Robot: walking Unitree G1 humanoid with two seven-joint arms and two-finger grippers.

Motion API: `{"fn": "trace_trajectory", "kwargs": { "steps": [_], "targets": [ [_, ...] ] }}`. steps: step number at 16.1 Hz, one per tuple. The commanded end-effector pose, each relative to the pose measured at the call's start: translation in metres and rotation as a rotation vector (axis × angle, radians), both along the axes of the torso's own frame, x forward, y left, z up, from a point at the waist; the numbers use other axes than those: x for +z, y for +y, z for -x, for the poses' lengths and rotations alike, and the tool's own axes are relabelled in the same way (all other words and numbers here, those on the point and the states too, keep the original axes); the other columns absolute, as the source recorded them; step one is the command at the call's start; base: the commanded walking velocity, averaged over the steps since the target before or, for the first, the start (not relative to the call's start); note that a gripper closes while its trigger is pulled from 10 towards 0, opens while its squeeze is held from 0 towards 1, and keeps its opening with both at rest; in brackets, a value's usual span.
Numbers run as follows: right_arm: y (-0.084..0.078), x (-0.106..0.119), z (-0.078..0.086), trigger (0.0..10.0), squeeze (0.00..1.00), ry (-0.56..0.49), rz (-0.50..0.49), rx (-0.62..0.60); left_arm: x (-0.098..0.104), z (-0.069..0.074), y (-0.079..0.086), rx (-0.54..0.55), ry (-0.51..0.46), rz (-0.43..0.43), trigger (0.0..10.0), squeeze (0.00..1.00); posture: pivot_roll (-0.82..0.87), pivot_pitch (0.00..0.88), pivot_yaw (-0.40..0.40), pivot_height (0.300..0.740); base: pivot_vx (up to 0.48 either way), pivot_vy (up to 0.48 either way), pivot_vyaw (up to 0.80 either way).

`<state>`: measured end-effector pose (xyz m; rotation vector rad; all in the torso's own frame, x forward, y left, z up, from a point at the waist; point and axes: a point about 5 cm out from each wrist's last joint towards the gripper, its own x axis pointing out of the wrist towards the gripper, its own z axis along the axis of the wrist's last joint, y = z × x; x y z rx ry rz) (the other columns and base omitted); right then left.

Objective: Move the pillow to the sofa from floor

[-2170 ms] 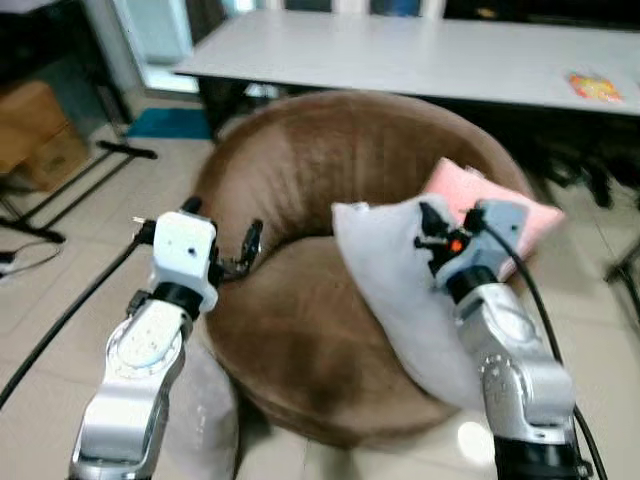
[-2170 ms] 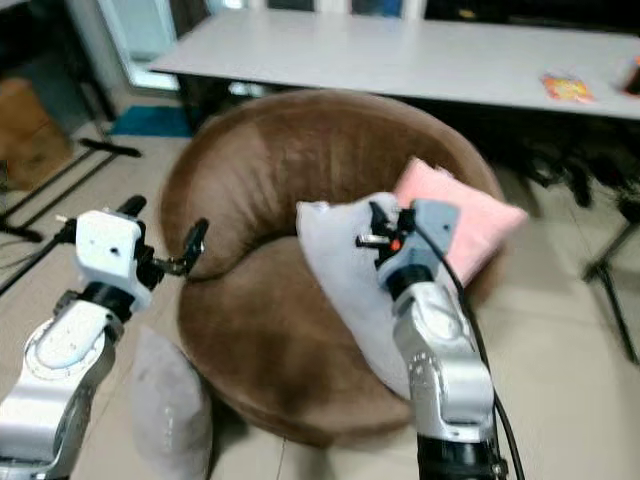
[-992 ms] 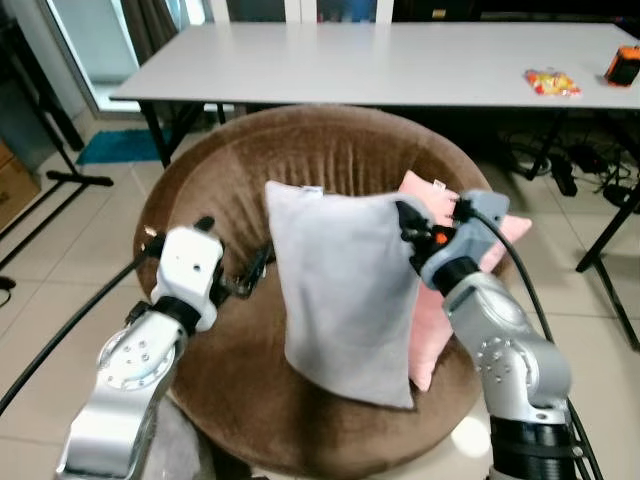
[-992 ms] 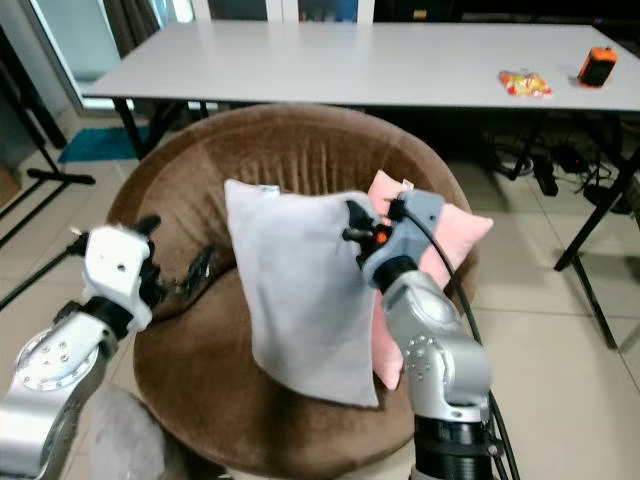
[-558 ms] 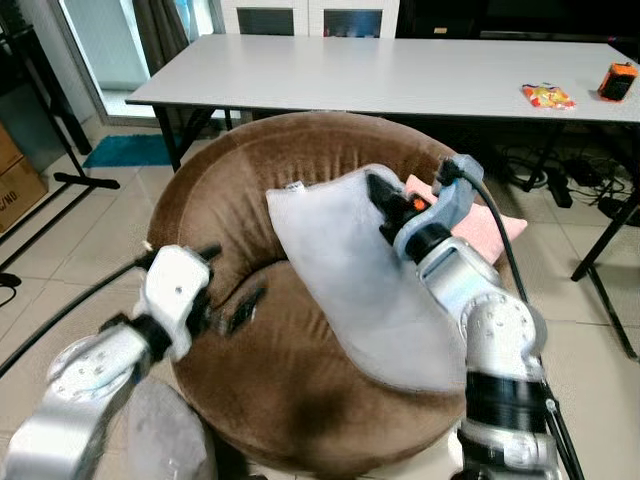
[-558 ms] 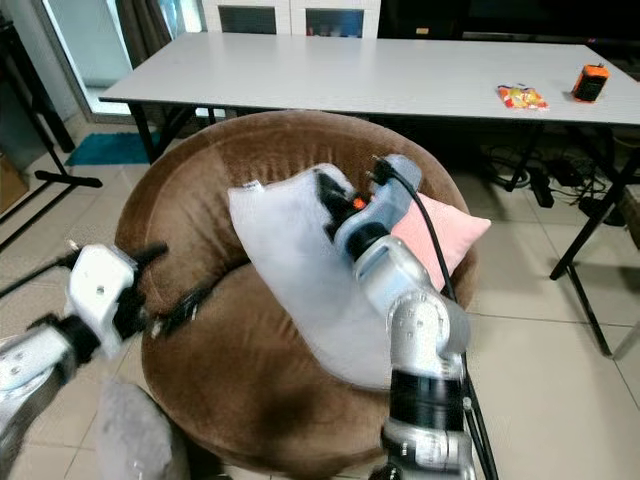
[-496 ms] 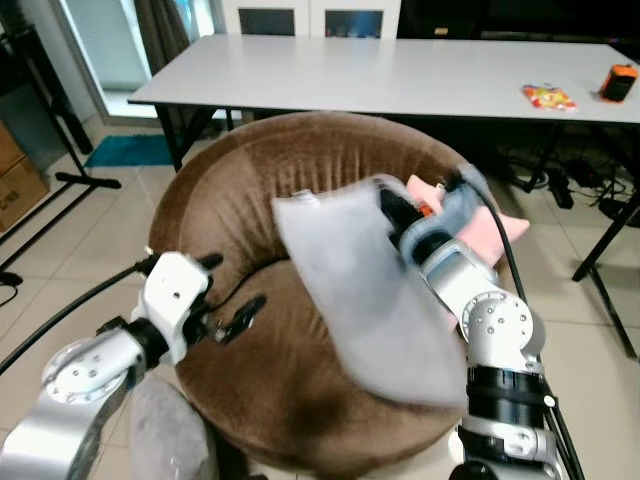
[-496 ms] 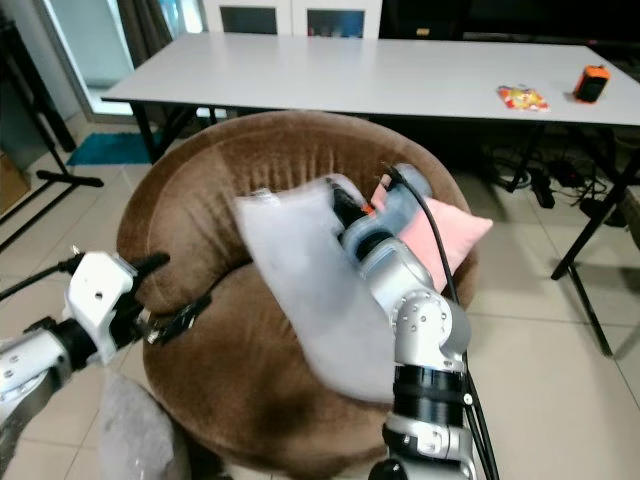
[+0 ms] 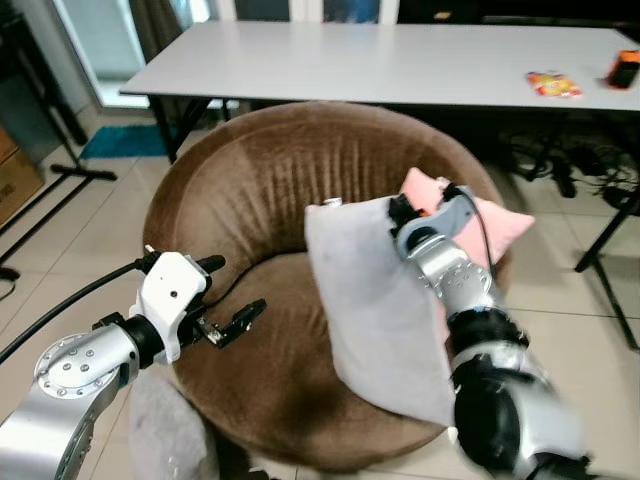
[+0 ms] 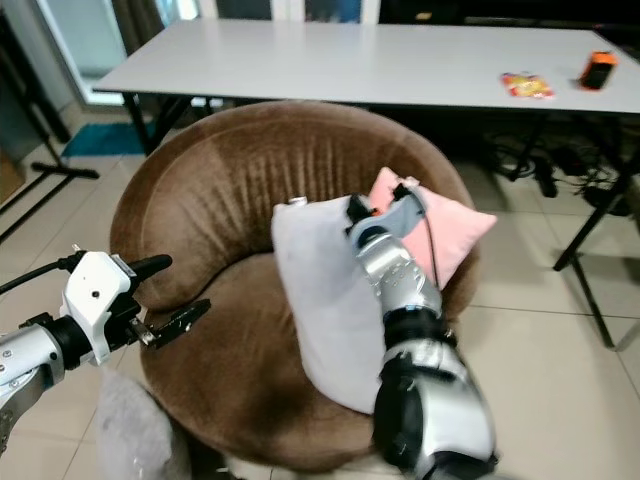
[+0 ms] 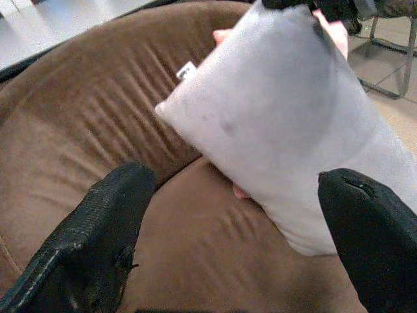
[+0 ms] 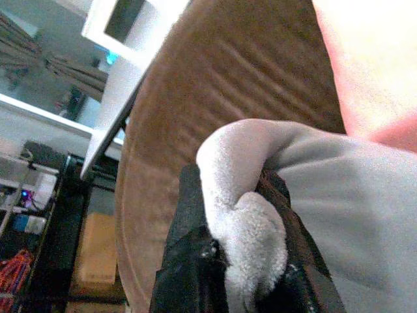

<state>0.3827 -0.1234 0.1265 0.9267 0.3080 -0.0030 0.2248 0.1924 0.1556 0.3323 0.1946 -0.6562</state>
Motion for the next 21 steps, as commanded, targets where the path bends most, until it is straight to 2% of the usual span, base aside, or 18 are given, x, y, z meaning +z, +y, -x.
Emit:
{"fn": "trace_trajectory", "kwargs": {
  "steps": [1,3,5,7,10,11,12,14,16,19,21],
  "targets": [
    [-0.003,0.015,-0.008,10.0,1.0,-0.088,-0.002,-0.014,0.002,-0.001,0.0,-0.013,0.0,-0.016,10.0,0.0,0.05,0.0,0.042,0.74,0.0,0.0,0.0],
    [-0.008,0.022,-0.013,10.0,1.0,-0.12,0.04,-0.02,0.003,-0.002,0.0,-0.008,-0.009,-0.018,10.0,0.0,0.05,0.0,0.043,0.74,0.0,0.0,0.0],
    [-0.021,0.031,-0.019,10.0,1.0,-0.156,0.033,-0.058,0.004,-0.005,0.0,0.017,-0.038,-0.022,10.0,0.0,0.05,0.0,0.043,0.74,0.0,0.0,0.0],
    [-0.039,0.046,-0.023,10.0,1.0,-0.262,0.196,-0.06,0.003,-0.01,-0.005,0.078,-0.079,-0.011,10.0,0.0,0.05,0.0,0.048,0.74,0.0,0.0,0.0],
    [-0.053,0.057,-0.022,10.0,1.0,-0.355,0.309,-0.044,0.002,-0.016,-0.012,0.172,-0.127,0.038,10.0,0.0,0.04,0.0,0.054,0.74,0.0,0.0,0.0],
    [-0.052,0.057,-0.018,10.0,0.65,-0.398,0.347,-0.001,0.0,-0.016,-0.015,0.204,-0.134,0.052,10.0,0.0,0.04,0.0,0.055,0.74,0.0,0.0,0.0],
    [-0.051,0.054,-0.011,10.0,0.0,-0.428,0.392,0.049,-0.002,-0.016,-0.018,0.24,-0.139,0.057,10.0,0.0,0.03,0.0,0.055,0.74,0.0,0.0,0.0],
    [-0.047,0.046,0.009,10.0,0.0,-0.436,0.454,0.103,-0.006,-0.015,-0.019,0.311,-0.158,0.043,10.0,0.0,0.02,0.0,0.053,0.74,0.0,0.0,0.0],
    [-0.038,0.035,0.041,10.0,0.0,-0.42,0.564,0.169,-0.01,-0.014,-0.016,0.371,-0.18,0.044,10.0,0.0,0.02,0.0,0.043,0.74,0.0,0.0,0.0],
    [-0.025,0.015,0.088,10.0,0.0,-0.355,0.669,0.194,-0.008,-0.011,-0.011,0.45,-0.201,0.054,10.0,0.0,0.02,0.0,0.038,0.74,0.0,0.0,0.0],
    [-0.017,0.008,0.103,10.0,0.0,-0.303,0.731,0.201,-0.008,-0.011,-0.009,0.474,-0.218,0.056,10.0,0.0,0.02,0.0,0.036,0.74,0.0,0.0,0.0]
  ]
}}
